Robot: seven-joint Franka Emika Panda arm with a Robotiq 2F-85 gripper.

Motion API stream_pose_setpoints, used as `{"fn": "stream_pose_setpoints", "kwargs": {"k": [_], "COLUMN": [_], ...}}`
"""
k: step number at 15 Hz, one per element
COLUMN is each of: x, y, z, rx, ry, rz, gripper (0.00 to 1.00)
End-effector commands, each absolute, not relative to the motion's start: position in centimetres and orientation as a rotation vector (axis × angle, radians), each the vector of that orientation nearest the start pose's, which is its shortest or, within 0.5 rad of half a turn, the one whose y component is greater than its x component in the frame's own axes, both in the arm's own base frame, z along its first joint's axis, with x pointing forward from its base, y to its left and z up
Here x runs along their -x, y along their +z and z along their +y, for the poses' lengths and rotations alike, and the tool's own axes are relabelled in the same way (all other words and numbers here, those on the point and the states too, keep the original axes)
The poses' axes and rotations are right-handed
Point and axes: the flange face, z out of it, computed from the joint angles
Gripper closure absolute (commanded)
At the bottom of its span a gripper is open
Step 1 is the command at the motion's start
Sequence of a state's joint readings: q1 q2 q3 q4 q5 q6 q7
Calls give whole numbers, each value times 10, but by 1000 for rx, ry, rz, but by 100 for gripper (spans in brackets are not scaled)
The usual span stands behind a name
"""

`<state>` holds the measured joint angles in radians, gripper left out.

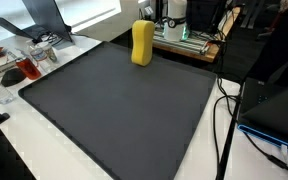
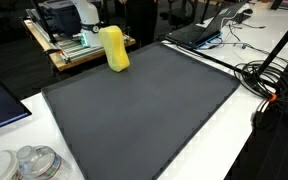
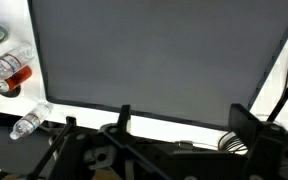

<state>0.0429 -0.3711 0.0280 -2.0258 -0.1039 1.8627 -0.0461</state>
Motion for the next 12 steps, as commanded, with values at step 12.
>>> {"fn": "stream_pose_setpoints", "kwargs": {"k": [12], "x": [-475], "y": [529], "z": [40], "rx": [3284], "ry": [319], "rz": [-275], "gripper": [0]}}
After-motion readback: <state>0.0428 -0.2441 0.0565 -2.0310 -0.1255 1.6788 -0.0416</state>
